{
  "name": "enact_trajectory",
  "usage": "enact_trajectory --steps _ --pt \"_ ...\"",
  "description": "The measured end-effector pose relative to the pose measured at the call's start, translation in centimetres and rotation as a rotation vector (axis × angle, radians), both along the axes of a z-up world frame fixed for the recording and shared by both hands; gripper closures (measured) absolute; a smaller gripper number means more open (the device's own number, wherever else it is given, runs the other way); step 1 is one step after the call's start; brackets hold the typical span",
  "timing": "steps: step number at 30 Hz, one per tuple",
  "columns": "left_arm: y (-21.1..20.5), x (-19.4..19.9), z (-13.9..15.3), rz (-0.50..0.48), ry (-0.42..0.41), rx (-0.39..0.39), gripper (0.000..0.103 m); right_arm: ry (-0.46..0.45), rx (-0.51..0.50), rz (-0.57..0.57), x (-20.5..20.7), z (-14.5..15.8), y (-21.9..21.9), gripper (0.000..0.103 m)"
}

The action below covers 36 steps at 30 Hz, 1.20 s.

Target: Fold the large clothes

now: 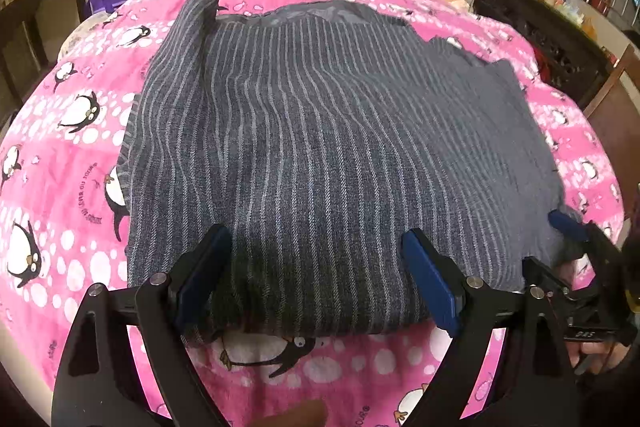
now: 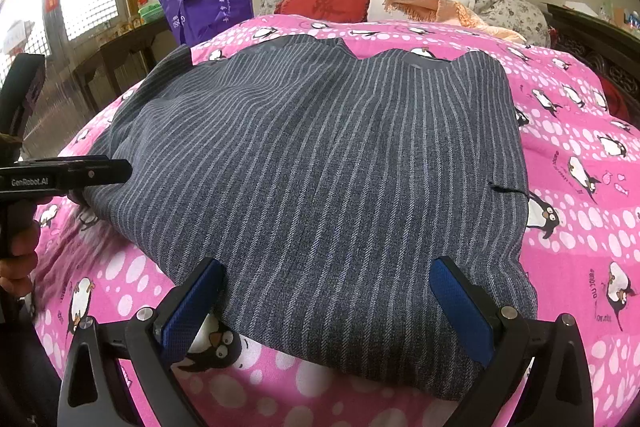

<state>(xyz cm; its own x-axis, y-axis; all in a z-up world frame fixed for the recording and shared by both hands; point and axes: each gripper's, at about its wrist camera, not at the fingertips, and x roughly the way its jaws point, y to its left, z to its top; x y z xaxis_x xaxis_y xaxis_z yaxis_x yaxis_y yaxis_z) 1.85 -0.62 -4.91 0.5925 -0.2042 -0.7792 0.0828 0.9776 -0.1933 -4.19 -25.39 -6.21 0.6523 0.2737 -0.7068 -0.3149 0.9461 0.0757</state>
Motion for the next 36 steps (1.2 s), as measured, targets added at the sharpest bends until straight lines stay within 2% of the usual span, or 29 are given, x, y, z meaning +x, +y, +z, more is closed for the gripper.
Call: enact_trajectory --steps 4,7,9,11,14,19,25,28,33,36 --pt "2.4 -1.3 2.2 0.014 -0.071 -0.077 0.015 -0.002 -0.005 -0.002 0.0 0.0 0.0 0.0" --pt "6.3 -1.5 3.3 0.114 -0.096 -0.09 0.015 -0.003 -0.007 -0.003 0.1 0.0 0.1 0.0" --pt "9.4 -1.0 2.7 0.162 -0.072 -0.166 0.015 -0.004 -0.007 -0.003 0.1 0.0 0.0 0.0" --pt "12.1 -0.2 1.3 0.192 -0.018 -0.295 0.015 -0.005 -0.007 -0.004 0.1 0.0 0.0 0.0" --pt "12.9 1.4 -0.7 0.133 0.055 -0.43 0.015 -0.005 -0.007 -0.004 0.1 -0.1 0.1 0.0" --pt "11.1 3.5 -1.8 0.046 0.08 -0.416 0.015 -0.006 -0.008 -0.004 0.1 -0.1 0.1 0.0" --pt "10.8 7.0 -2.0 0.07 0.067 -0.401 0.015 -0.006 -0.008 -0.004 0.1 -0.1 0.1 0.0" --pt "10.6 8.8 -2.1 0.084 0.063 -0.425 0.015 -0.005 -0.008 -0.004 0.1 -0.1 0.1 0.0" --pt "10.7 8.3 -1.3 0.039 0.058 -0.494 0.019 -0.006 -0.008 -0.004 0.1 -0.1 0.0 0.0" --pt "11.6 7.4 -1.6 -0.001 0.077 -0.447 0.019 -0.006 -0.008 -0.004 0.1 -0.1 0.0 0.0"
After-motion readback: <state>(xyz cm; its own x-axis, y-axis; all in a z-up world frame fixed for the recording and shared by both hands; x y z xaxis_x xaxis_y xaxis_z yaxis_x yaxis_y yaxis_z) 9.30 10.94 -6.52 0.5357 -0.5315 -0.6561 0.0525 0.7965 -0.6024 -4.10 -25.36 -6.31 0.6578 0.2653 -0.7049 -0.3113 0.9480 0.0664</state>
